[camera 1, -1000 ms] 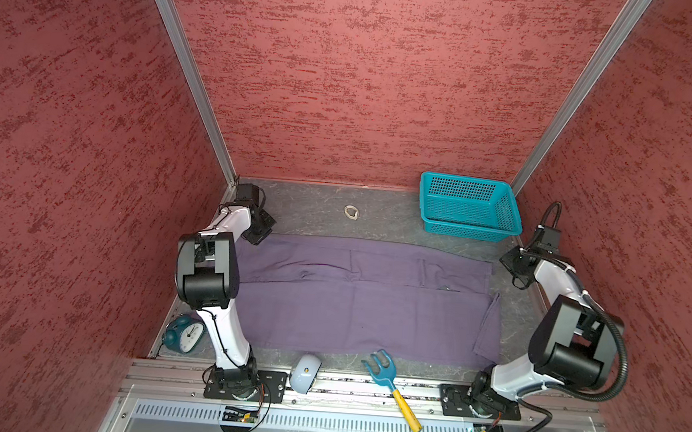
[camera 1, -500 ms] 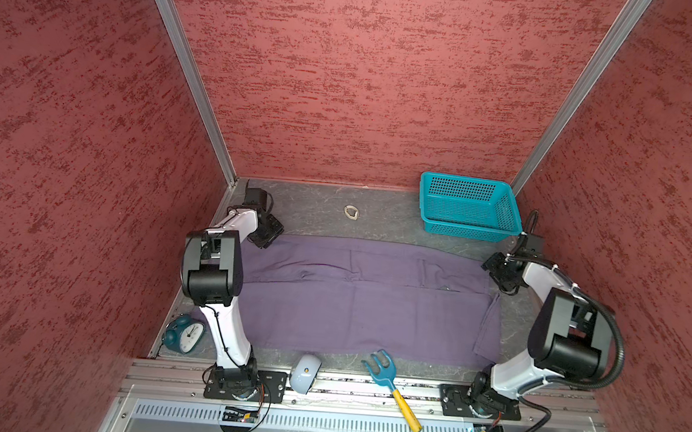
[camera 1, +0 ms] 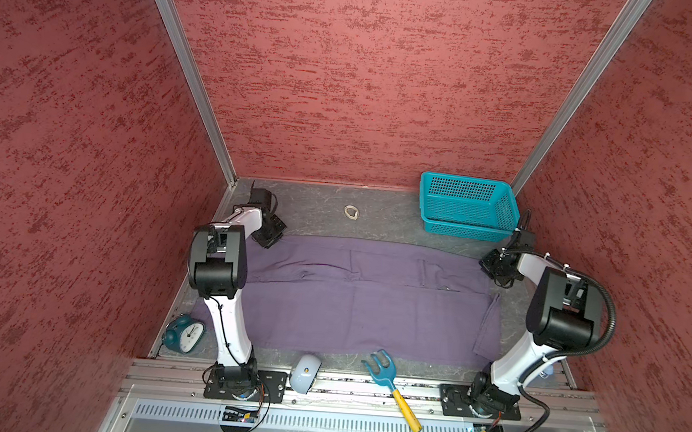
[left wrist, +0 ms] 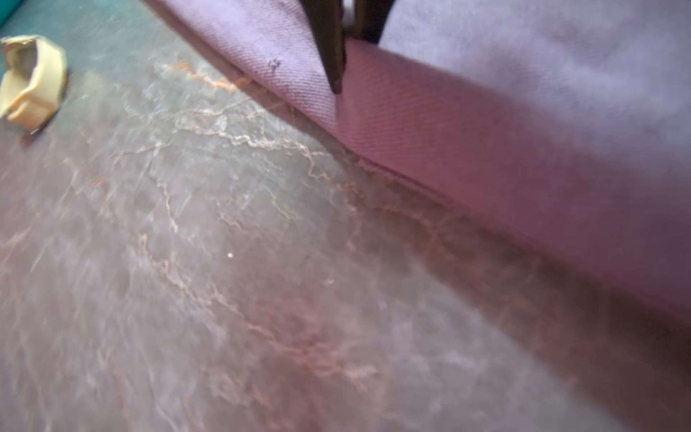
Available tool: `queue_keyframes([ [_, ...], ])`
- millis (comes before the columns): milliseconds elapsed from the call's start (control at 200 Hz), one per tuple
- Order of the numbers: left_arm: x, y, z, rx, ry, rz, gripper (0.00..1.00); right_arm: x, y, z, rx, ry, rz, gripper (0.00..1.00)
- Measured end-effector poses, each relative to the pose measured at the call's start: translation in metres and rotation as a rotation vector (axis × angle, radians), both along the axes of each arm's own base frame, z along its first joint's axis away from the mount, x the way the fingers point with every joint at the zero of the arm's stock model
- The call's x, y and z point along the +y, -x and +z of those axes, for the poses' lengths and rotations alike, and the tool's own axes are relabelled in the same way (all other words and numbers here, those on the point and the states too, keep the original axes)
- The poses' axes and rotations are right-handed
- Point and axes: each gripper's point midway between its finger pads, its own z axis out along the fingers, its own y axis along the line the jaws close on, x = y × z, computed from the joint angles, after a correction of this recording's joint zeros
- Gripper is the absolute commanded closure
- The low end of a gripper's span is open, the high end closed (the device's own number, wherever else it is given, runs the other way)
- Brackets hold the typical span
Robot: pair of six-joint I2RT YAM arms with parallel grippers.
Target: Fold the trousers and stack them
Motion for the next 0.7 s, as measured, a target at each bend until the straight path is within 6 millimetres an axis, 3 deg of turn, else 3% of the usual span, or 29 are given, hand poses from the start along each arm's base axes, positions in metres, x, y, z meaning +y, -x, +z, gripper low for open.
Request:
queue_keyframes([
  [170, 0.000, -0.007, 0.004, -0.004, 0.002, -0.003, 1.00, -0.016, -0.022, 0.035, -0.059, 0.046, -0.025, 1.00],
  [406, -0.005, -0.027, 0.028, -0.059, 0.034, -0.023, 1.00, -0.032, -0.036, 0.078, -0.122, 0.088, -0.064, 1.00],
  [561, -0.008, -0.036, 0.034, -0.083, 0.059, -0.036, 1.00, -0.032, -0.035, 0.080, -0.117, 0.082, -0.074, 1.00],
  [696, -0.008, -0.043, 0.031, -0.081, 0.079, -0.043, 0.82, -0.032, -0.032, 0.077, -0.100, 0.074, -0.080, 0.92],
])
